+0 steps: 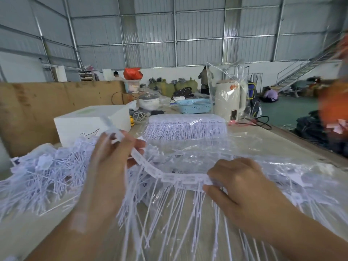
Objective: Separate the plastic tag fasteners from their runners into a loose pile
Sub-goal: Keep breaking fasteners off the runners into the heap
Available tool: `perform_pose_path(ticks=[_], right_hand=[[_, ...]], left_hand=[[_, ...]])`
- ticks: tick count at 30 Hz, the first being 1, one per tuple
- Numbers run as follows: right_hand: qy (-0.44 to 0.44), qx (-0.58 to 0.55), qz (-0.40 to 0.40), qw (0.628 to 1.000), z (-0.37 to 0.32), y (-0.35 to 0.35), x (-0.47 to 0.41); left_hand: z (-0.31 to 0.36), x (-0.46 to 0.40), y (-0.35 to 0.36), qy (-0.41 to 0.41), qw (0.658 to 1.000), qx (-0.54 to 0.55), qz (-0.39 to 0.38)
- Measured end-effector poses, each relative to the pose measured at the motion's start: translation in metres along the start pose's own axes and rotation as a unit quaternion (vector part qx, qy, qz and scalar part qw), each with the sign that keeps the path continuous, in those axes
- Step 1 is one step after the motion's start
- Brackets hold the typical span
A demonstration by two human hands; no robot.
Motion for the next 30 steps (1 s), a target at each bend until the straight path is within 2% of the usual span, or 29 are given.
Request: perform_pose_path(ticks=[1, 3, 5, 6, 8, 12, 17, 21, 25, 30], right_hand=[[0.002, 0.016, -0.002, 1.000, -0.002, 0.002, 0.001], [0.008, 0.048, -0.009, 0.999, -0.007, 0.005, 0.001], [0.014, 0.079, -0.017, 0.997, -0.010, 0.007, 0.002], [0.009, 0.087, -0.016, 0.996, -0.012, 0.006, 0.002], [-0.003, 0.077, -0.021, 0.997, -0.017, 0.005, 0.002], [-0.021, 0.059, -0.042, 0.997, -0.020, 0.009, 0.002], [-0.026, 0.034, -0.049, 0.998, -0.024, 0.012, 0.003], [0.005, 0.042, -0.033, 0.999, -0.015, 0.005, 0.000], [0.036, 0.009, -0.025, 0.999, 0.000, -0.001, 0.002], [0.060, -0.051, 0.001, 0.997, 0.009, -0.008, 0.002]], left_hand=[[0.003, 0.005, 0.005, 0.024, 0.999, -0.031, -0.020], [0.004, 0.026, 0.031, 0.035, 0.984, -0.124, -0.120], [-0.011, 0.046, 0.056, 0.046, 0.938, -0.245, -0.242], [-0.017, 0.055, 0.066, 0.066, 0.900, -0.318, -0.289], [-0.019, 0.063, 0.077, 0.128, 0.848, -0.406, -0.315], [-0.014, 0.055, 0.072, 0.135, 0.878, -0.359, -0.286], [-0.010, 0.059, 0.076, 0.161, 0.859, -0.369, -0.317], [0.006, 0.041, 0.055, 0.186, 0.856, -0.409, -0.255], [0.011, 0.018, 0.026, 0.134, 0.895, -0.372, -0.207], [-0.001, -0.012, -0.006, 0.052, 0.951, -0.275, -0.129]])
Point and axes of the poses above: each hand's wrist, its own x-axis away from the middle knuckle, its own y-axis out of the palm, z = x × y, the point moved 9 cm from there along -x, towards the middle knuckle, and after that the axes turned 2 degrees about y, right-handed, at the moved point
